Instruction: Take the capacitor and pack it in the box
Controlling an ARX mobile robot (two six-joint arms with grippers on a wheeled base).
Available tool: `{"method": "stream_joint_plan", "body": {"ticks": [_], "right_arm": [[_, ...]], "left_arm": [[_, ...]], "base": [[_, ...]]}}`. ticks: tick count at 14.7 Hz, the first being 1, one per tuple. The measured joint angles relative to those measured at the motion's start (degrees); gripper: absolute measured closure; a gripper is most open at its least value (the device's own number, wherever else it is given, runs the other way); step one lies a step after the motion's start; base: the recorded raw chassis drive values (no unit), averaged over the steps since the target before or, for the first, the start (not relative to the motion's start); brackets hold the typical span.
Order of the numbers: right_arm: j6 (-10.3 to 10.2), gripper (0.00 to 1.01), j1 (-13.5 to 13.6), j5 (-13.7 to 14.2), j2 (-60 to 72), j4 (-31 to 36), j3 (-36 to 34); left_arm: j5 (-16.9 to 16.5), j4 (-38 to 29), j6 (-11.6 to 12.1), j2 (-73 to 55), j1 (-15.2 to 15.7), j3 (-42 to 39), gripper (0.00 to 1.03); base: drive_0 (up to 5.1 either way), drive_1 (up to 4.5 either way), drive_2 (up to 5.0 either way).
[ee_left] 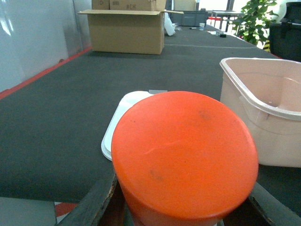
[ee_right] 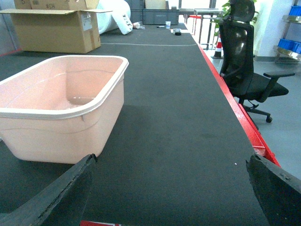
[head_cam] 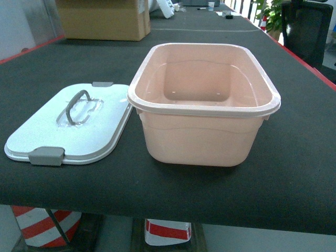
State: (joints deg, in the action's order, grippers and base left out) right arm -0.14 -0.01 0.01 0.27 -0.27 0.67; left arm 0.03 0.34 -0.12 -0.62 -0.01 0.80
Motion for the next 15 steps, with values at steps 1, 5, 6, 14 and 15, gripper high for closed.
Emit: {"method": "stream_joint_plan", "body": {"ticks": [1, 5, 6, 14, 15], "right_arm": [[0.0, 0.03, 0.0, 0.0, 0.0, 0.0, 0.0], [0.0, 0.03, 0.0, 0.0, 0.0, 0.0, 0.0], [0.0, 0.03, 0.0, 0.0, 0.0, 0.0, 0.0], [0.0, 0.03, 0.0, 0.0, 0.0, 0.0, 0.0], [0.0, 0.03, 0.0, 0.0, 0.0, 0.0, 0.0]], "left_arm": [[0.0, 0.0, 0.0, 0.0, 0.0, 0.0, 0.59], [-6.3, -9.2, 2.3, -5.1, 0.8, 0.0, 0.59], [-5.6, -21.6, 3.5, -17.9, -3.5, 1.7, 0.59], [12.2, -43.6, 4.5, -104.3, -27.5, 62.1, 0.59], [14.1, -42.5, 4.7, -110.2, -28.2, 68.7, 0.54]], "base": [[0.0, 0.0, 0.0], [0.0, 0.0, 0.0], [0.0, 0.0, 0.0], [0.0, 0.0, 0.0], [0.0, 0.0, 0.0]]}}
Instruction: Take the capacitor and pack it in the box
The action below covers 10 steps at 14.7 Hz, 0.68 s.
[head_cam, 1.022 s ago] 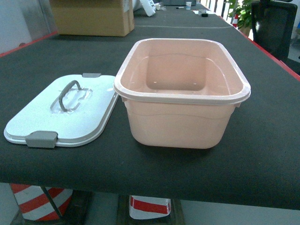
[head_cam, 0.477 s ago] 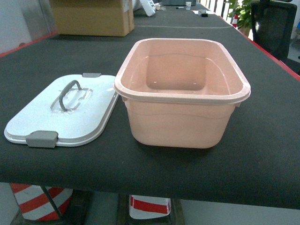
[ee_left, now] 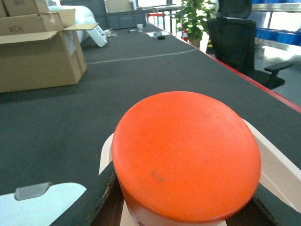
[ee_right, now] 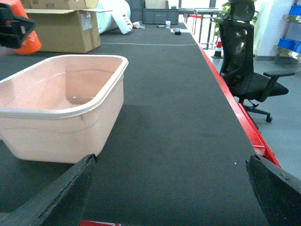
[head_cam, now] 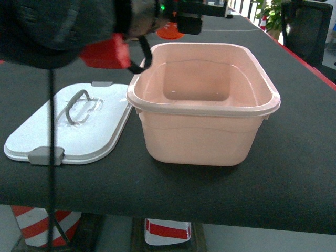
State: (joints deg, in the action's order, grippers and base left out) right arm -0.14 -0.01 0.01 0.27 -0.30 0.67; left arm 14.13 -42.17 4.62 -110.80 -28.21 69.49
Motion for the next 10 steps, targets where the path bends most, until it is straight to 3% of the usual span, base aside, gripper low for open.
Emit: {"method": "stream_joint_plan", "body": {"ticks": [1, 4, 5, 6, 7, 8, 10], "right_arm": [[0.0, 0.03, 0.0, 0.0, 0.0, 0.0, 0.0], [0.0, 0.03, 0.0, 0.0, 0.0, 0.0, 0.0], [0.0, 0.03, 0.0, 0.0, 0.0, 0.0, 0.0], [0.0, 0.03, 0.0, 0.0, 0.0, 0.0, 0.0], [0.0, 0.03, 0.0, 0.0, 0.0, 0.0, 0.0], [0.0, 0.03, 0.0, 0.0, 0.0, 0.0, 0.0], [0.0, 0.03, 0.0, 0.0, 0.0, 0.0, 0.0]], "left_arm": [[1.7, -0.1, 0.3, -3.7, -0.3, 4.3, 0.41], [2.4, -0.5, 0.4, -3.4, -0.1, 4.5, 0.04], [2.6, -0.4, 0.4, -3.4, 0.2, 4.5, 0.05], [-4.5, -0.3, -1.4, -2.7, 1.6, 3.7, 0.05], [-7.7, -0.9, -3.0, -1.0, 2.4, 1.8, 0.05], [-8.7, -2.6, -3.3, 2.4, 4.8, -1.0, 0.05], [-9.0, -5.3, -3.1, 7.9, 12.7, -4.5, 0.05]], "base": [[0.0, 0.0, 0.0], [0.0, 0.0, 0.0], [0.0, 0.0, 0.0], [0.0, 0.0, 0.0], [0.0, 0.0, 0.0], [0.0, 0.0, 0.0], [0.0, 0.0, 0.0]]}}
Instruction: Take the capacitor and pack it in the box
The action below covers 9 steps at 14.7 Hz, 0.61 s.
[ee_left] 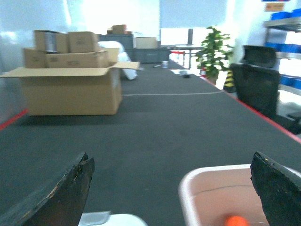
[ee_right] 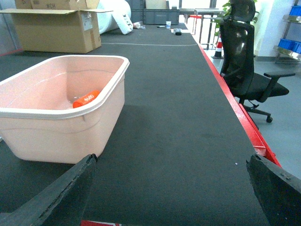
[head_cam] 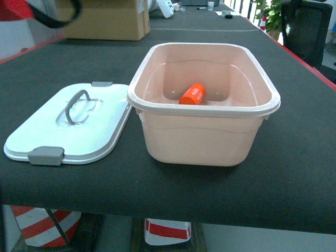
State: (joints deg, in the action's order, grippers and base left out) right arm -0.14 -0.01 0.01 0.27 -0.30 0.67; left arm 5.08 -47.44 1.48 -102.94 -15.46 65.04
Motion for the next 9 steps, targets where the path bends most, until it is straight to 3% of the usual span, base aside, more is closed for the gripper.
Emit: {"method": "stream_joint_plan", "body": {"ticks": [2, 3, 6, 9], "right_arm": [[0.0, 0.03, 0.0, 0.0, 0.0, 0.0, 0.0], [0.0, 0.03, 0.0, 0.0, 0.0, 0.0, 0.0], [0.0, 0.03, 0.0, 0.0, 0.0, 0.0, 0.0], [0.0, 0.03, 0.0, 0.0, 0.0, 0.0, 0.0]], "left_arm": [[-0.2, 0.4, -0.1, -1.3, 8.5, -3.5, 0.05], [-0.3, 1.1, -0.2, -4.1, 11.3, -4.5, 0.05], [-3.0, 4.3, -0.1, -13.0, 13.5, -3.0, 0.05], [-2.6, 5.5, 0.5, -22.8, 14.0, 1.6, 0.05]], "base": [[0.0, 0.0, 0.0], [0.0, 0.0, 0.0], [0.0, 0.0, 0.0], [0.0, 0.0, 0.0]]}}
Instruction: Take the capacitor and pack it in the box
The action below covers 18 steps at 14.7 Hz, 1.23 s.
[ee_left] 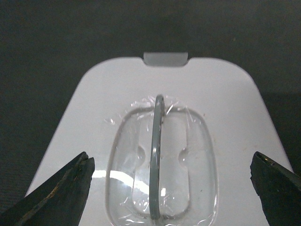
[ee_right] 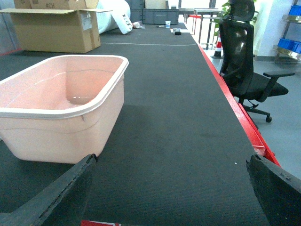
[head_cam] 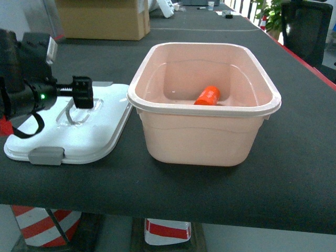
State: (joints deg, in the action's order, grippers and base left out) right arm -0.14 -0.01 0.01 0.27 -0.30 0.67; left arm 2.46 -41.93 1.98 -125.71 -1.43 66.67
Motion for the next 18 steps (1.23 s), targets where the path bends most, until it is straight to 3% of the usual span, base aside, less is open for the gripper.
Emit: {"method": "stream_joint_plan", "body": {"ticks": [4, 7, 9, 11, 18], "right_arm": [[0.0, 0.03, 0.0, 0.0, 0.0, 0.0, 0.0], [0.0, 0.03, 0.0, 0.0, 0.0, 0.0, 0.0], [0.0, 0.03, 0.0, 0.0, 0.0, 0.0, 0.0], [0.0, 0.03, 0.0, 0.0, 0.0, 0.0, 0.0], [0.0, 0.03, 0.0, 0.0, 0.0, 0.0, 0.0]], "left_arm": [[-2.5, 3.7, 1.6, -7.8, 0.2, 6.3, 0.06], [-3.2, 5.7, 1.4, -8.0, 0.1, 9.0, 0.41], [-3.0, 6.8, -0.1, -9.2, 0.5, 9.2, 0.87], [-2.9, 6.7, -0.5, -9.3, 0.9, 9.4, 1.01], [-1.0, 4.8, -0.7, -5.3, 1.4, 5.9, 1.01]], "base": [[0.0, 0.0, 0.0], [0.0, 0.0, 0.0], [0.0, 0.0, 0.0], [0.0, 0.0, 0.0], [0.0, 0.0, 0.0]]}}
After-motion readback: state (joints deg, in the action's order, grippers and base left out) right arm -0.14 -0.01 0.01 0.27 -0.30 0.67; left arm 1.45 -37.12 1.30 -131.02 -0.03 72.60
